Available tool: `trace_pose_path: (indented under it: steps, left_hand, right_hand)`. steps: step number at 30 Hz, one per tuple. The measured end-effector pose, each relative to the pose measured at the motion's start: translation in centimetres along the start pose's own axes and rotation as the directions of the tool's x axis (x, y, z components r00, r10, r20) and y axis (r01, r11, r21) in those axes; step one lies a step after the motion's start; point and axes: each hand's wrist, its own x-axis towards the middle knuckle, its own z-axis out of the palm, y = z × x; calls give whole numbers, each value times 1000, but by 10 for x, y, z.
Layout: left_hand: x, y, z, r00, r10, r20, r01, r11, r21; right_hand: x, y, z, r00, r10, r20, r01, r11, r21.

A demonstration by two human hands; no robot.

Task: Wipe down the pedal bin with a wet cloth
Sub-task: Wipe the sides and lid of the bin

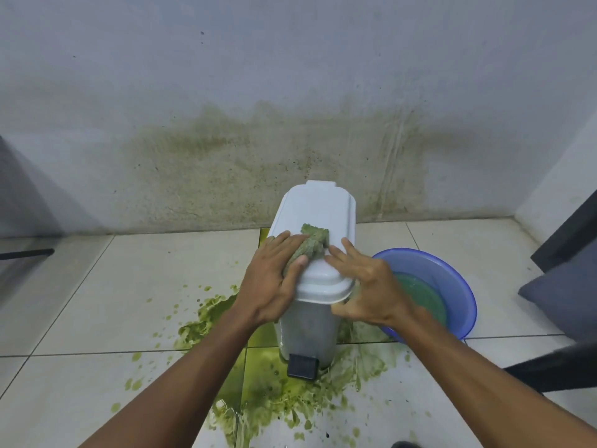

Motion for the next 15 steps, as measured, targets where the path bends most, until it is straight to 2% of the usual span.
trace_pose_path:
  steps: [4, 7, 12, 15]
  left_hand:
    - [39, 15, -18, 1000, -24, 9, 25, 998, -51]
    - [71, 21, -30, 1000, -13, 18, 14, 999, -53]
    - [119, 18, -26, 998, -58, -22, 59, 997, 48]
    - [145, 11, -19, 995, -76, -70, 82, 992, 98]
  right_hand:
    - [34, 9, -18, 991, 128, -24, -122, 977, 177]
    - [64, 17, -41, 968, 249, 23, -243, 915, 323]
    - [102, 33, -52, 935, 316, 161, -355, 841, 408]
    - [120, 47, -41, 921, 366, 134, -387, 819, 424]
